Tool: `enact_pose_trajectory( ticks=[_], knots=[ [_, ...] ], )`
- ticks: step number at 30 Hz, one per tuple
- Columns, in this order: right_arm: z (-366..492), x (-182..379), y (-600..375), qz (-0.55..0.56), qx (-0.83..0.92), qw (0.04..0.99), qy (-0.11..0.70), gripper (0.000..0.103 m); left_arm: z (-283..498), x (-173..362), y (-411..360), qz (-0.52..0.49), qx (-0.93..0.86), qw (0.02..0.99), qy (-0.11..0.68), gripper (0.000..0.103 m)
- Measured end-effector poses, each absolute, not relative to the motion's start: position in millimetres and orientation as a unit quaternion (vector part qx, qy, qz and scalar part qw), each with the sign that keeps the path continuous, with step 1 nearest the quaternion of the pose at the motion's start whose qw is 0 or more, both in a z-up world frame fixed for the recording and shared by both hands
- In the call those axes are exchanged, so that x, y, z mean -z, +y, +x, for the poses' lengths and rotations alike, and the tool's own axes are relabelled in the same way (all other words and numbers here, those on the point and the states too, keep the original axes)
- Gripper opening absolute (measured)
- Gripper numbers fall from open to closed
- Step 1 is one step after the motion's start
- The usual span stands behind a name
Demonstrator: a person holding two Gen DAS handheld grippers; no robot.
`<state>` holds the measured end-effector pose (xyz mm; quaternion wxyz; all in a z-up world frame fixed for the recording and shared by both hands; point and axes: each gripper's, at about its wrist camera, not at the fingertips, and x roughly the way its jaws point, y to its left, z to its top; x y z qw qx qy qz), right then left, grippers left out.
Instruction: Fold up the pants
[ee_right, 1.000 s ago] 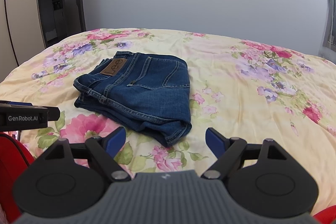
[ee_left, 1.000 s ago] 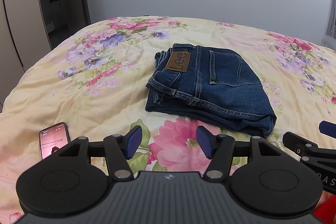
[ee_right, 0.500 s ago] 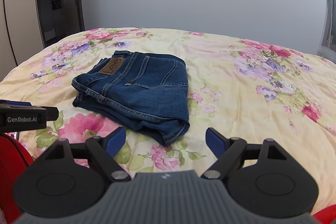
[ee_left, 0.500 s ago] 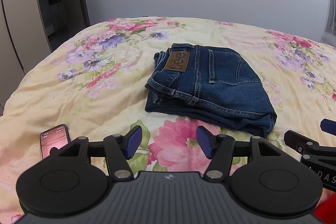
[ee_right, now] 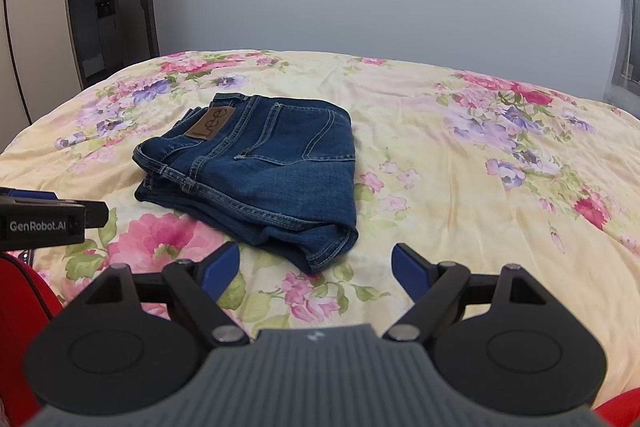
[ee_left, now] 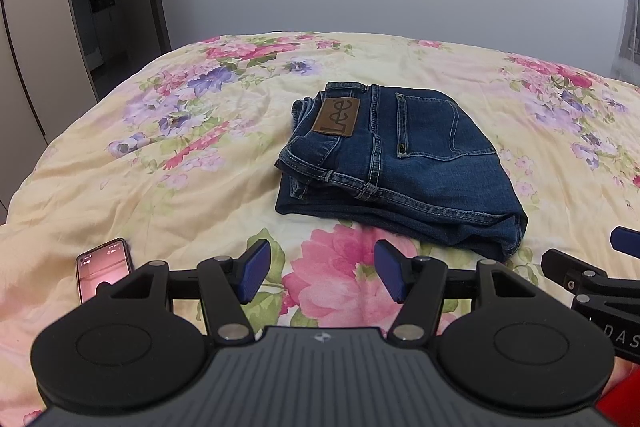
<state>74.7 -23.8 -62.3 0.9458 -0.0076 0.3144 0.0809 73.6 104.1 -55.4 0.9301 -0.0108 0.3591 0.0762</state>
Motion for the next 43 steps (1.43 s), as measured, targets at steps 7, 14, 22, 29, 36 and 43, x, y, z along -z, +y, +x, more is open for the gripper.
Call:
enact_pose_trajectory(
  ticks=[7,14,22,29,36,43],
  knots=[
    [74.7,61.9,-23.5,-0.008,-0.081,0.946,0.314,0.079,73.5,55.7,104.2,-0.010,-0.076,0.930,0.359,0.070],
    [74.7,63.8,-24.3,-0.009,-0.080,0.945,0.316,0.079,73.3,55.5,103.8,-0.009,-0.075,0.930,0.358,0.070],
    [74.9,63.3,-24.1,-0.008,-0.080,0.945,0.316,0.079,75.1,56.6,104.3,-0.002,-0.071,0.931,0.359,0.070],
    [74.7,62.6,-24.2,-0.008,-0.080,0.945,0.316,0.079,74.6,56.5,103.5,0.001,-0.067,0.931,0.358,0.070],
    [74.0,62.8,-24.6,-0.008,-0.080,0.945,0.316,0.079,74.1,56.7,102.1,0.005,-0.067,0.932,0.356,0.070],
    [73.9,62.3,-24.8,-0.008,-0.081,0.945,0.316,0.079,73.8,56.6,101.0,0.009,-0.067,0.933,0.353,0.070]
  ],
)
